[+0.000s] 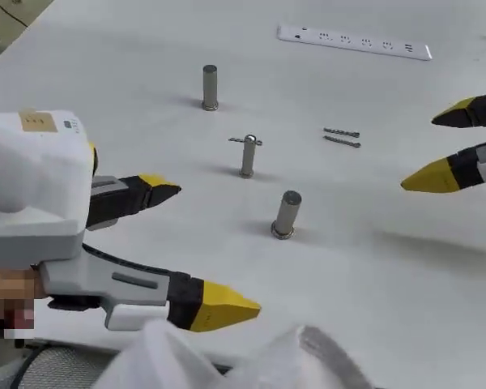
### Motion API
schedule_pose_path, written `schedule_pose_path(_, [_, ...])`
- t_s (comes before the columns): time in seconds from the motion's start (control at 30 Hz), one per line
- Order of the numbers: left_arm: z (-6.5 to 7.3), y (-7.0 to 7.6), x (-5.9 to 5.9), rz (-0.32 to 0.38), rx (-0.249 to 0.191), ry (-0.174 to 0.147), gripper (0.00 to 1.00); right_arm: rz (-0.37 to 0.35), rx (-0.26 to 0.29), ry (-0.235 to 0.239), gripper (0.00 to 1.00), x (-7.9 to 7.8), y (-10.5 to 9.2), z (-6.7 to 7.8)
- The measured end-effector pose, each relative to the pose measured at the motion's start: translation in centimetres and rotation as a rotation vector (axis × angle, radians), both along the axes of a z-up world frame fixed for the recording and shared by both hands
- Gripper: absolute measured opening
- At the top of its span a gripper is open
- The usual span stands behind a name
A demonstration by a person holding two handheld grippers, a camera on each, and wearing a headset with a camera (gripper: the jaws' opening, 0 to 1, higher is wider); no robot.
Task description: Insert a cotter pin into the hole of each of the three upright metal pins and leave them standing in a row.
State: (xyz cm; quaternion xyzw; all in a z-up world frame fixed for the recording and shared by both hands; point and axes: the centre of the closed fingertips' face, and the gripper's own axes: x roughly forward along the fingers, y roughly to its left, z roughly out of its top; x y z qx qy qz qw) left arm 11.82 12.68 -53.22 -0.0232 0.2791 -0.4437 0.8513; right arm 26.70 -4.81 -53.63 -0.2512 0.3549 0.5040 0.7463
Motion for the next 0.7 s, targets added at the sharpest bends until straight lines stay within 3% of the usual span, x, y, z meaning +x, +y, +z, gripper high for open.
schedule_pose_path(0.43, [0.6, 1.1, 0.3, 0.044, -0.013, -0.003, 0.99, 0.064, -0.057, 0.047, 0.33, 3.6, 2.6, -2.7])
schedule_pose_path(0.7, [0.5, 1.1, 0.3, 0.044, -0.018, 0.007, 0.98, 0.105, -0.123, 0.067, 0.22, 4.6, 3.5, -4.4])
